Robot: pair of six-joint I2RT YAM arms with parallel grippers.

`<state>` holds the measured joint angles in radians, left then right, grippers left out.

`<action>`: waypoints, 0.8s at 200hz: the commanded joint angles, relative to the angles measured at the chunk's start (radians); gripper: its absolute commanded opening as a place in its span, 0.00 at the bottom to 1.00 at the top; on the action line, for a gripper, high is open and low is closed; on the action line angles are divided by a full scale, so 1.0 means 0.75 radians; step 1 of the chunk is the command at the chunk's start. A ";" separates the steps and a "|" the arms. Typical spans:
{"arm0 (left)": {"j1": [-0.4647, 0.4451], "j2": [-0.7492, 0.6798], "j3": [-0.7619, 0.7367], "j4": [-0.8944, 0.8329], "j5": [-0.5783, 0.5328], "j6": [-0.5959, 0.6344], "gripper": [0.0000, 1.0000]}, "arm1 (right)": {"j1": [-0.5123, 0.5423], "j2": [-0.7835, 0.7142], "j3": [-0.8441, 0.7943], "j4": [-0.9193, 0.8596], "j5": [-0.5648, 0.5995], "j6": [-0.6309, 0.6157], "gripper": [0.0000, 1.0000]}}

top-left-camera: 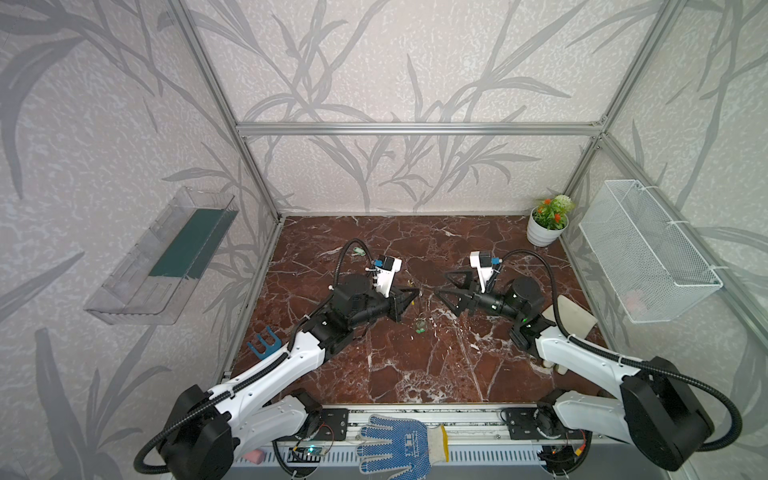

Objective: Put the keys on the keyring

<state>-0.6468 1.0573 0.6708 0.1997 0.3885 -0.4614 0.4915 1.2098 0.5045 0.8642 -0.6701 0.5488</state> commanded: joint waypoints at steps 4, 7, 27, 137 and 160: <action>0.006 -0.028 0.069 -0.087 -0.229 0.037 0.00 | -0.002 -0.078 -0.024 -0.027 0.067 -0.022 0.99; 0.007 -0.025 0.074 -0.097 -0.258 0.038 0.00 | -0.001 -0.083 -0.026 -0.029 0.074 -0.020 0.99; 0.032 0.004 0.118 -0.131 -0.391 0.034 0.00 | 0.006 -0.105 -0.046 -0.025 0.108 -0.018 0.99; 0.335 0.279 0.434 -0.314 -0.788 0.045 0.00 | 0.106 -0.138 -0.054 -0.190 0.324 -0.108 0.99; 0.390 0.365 0.533 -0.313 -0.852 0.107 0.00 | 0.128 -0.121 -0.037 -0.248 0.359 -0.141 0.99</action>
<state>-0.3878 1.2873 0.9798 -0.0360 -0.1589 -0.4194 0.5674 1.1278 0.4664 0.7315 -0.4492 0.4824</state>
